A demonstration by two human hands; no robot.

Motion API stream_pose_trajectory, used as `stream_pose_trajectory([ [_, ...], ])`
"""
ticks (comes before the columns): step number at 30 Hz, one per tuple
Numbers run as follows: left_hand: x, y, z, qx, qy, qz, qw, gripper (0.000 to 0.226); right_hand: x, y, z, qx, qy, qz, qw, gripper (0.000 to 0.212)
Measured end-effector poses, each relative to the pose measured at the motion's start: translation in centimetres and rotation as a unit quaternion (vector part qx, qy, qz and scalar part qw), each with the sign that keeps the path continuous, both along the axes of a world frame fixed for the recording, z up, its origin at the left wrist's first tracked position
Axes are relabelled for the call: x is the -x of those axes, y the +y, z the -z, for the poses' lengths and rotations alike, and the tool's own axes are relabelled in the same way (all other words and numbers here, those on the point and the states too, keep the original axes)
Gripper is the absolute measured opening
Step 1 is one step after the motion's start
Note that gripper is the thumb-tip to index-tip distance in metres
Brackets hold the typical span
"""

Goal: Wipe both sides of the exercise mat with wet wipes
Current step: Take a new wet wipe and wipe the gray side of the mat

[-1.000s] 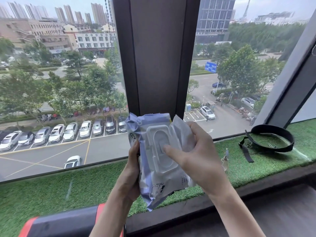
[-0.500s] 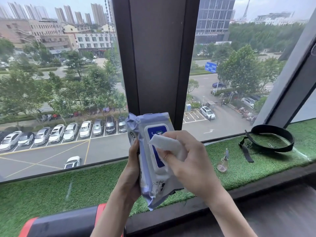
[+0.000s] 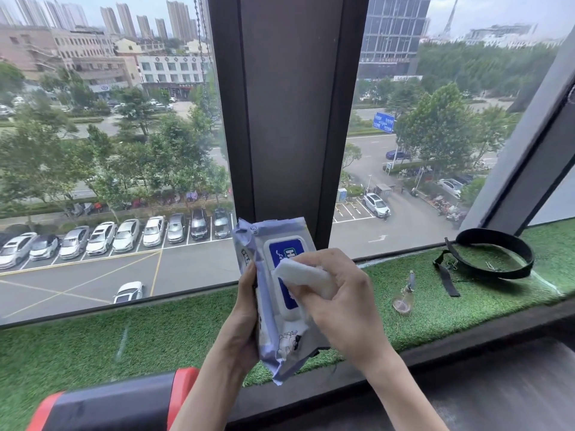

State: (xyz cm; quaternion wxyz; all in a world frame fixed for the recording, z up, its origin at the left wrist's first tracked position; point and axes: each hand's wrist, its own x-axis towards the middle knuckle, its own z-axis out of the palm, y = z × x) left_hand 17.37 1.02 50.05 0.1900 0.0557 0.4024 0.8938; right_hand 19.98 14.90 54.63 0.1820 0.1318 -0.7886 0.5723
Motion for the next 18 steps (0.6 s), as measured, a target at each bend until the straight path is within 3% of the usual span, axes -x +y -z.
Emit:
stream_pose_trajectory([
  [4,0.7,-0.6,0.9,0.027,0.000,-0.005,1.000,0.087,1.4,0.6,0.2,0.071,-0.139,0.033,0.987,0.057],
  [6,1.2,-0.9,1.3,0.044,-0.003,-0.002,0.999,0.086,2.3,1.3,0.1,0.116,-0.227,-0.031,0.966,0.068],
  [10,2.7,-1.2,2.0,0.089,-0.001,-0.007,0.996,0.080,3.5,1.8,0.8,0.187,-0.302,-0.179,0.918,0.044],
  [13,3.6,-1.6,2.4,0.145,-0.021,-0.016,0.989,0.074,4.5,1.6,1.9,0.194,-0.306,-0.177,0.915,0.037],
  [16,5.0,-2.0,3.2,0.198,0.011,-0.046,0.979,0.086,5.9,1.1,3.9,0.224,-0.300,-0.142,0.917,0.038],
  [18,6.2,-2.3,3.9,0.252,0.047,-0.083,0.963,0.071,7.0,0.5,5.6,0.247,-0.290,-0.102,0.919,0.041],
])
